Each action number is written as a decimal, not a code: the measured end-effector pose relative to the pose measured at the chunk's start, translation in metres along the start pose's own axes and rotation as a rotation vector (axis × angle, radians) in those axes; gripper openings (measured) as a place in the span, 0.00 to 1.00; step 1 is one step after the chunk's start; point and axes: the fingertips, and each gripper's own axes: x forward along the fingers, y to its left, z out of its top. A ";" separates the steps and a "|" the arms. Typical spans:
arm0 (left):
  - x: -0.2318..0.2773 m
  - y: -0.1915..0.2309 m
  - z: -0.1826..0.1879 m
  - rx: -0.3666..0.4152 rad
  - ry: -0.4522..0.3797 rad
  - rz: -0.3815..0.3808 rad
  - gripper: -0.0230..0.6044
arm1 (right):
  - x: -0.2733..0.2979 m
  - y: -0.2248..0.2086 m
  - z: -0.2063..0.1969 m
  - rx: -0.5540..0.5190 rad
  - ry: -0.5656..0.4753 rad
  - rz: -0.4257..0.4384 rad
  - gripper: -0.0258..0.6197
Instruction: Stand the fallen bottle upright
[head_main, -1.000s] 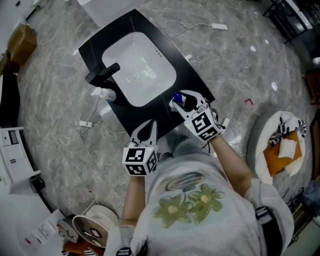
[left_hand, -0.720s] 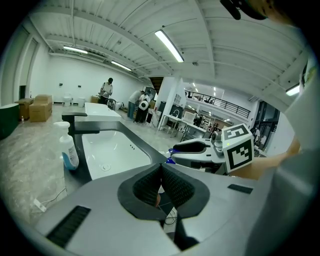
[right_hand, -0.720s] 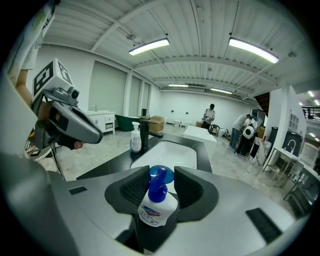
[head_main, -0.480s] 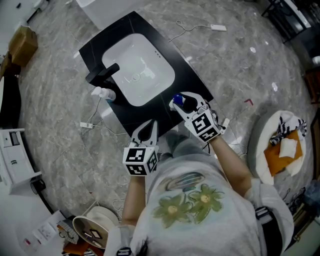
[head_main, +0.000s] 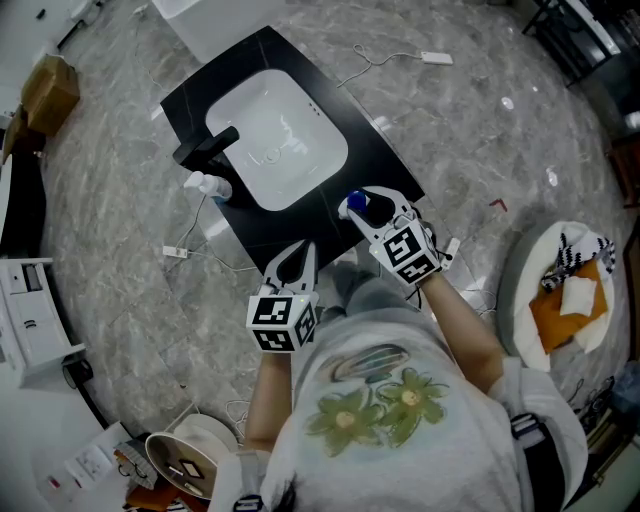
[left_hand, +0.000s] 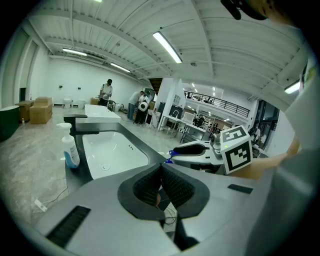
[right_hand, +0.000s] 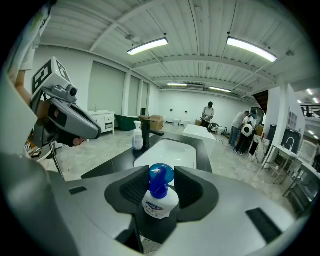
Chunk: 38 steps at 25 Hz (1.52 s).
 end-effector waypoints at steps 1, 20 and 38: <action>-0.001 -0.001 -0.001 0.000 0.000 0.001 0.07 | 0.000 0.001 0.000 0.004 0.003 0.001 0.30; -0.033 -0.030 -0.019 0.018 -0.008 0.001 0.07 | -0.038 0.018 -0.021 0.123 0.033 -0.002 0.30; -0.047 -0.040 -0.030 0.011 -0.019 0.018 0.07 | -0.035 0.013 -0.008 0.135 0.014 -0.007 0.30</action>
